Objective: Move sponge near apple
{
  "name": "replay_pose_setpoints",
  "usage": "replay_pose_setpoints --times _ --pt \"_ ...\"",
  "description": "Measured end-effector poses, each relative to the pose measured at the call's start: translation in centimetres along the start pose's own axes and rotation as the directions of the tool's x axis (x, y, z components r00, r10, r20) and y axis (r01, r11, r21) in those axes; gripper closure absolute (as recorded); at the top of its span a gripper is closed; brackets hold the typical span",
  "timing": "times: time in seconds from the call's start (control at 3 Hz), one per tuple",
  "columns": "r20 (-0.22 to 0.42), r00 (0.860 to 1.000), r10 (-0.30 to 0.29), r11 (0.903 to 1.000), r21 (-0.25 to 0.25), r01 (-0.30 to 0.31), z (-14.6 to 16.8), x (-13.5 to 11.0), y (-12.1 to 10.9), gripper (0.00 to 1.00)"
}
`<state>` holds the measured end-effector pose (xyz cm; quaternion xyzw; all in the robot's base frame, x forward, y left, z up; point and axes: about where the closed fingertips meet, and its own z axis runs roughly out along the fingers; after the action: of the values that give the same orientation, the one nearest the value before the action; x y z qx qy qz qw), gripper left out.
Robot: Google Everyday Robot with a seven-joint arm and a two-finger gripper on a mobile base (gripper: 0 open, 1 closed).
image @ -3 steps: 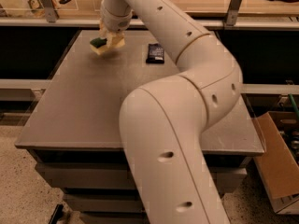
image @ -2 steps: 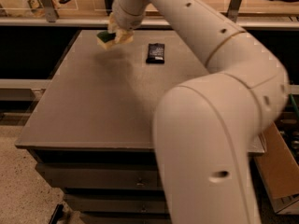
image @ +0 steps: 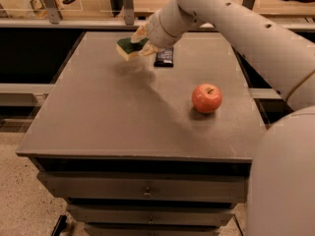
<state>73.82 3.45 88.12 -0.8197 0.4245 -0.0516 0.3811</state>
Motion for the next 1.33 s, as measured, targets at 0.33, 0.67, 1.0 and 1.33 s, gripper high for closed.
replay_pose_setpoints --times 0.33,0.67,1.0,1.33 --pt "0.033 0.999 -0.016 0.9999 0.007 0.015 -2.3 0.9 2.3 1.00" --pt "0.038 0.998 -0.051 0.9987 -0.007 0.051 -4.7 1.5 3.1 1.00" --pt "0.033 0.996 -0.081 0.9953 -0.049 0.083 -7.1 1.9 4.0 1.00" --pt "0.027 0.995 -0.095 0.9908 -0.094 0.097 -8.8 2.4 5.4 1.00"
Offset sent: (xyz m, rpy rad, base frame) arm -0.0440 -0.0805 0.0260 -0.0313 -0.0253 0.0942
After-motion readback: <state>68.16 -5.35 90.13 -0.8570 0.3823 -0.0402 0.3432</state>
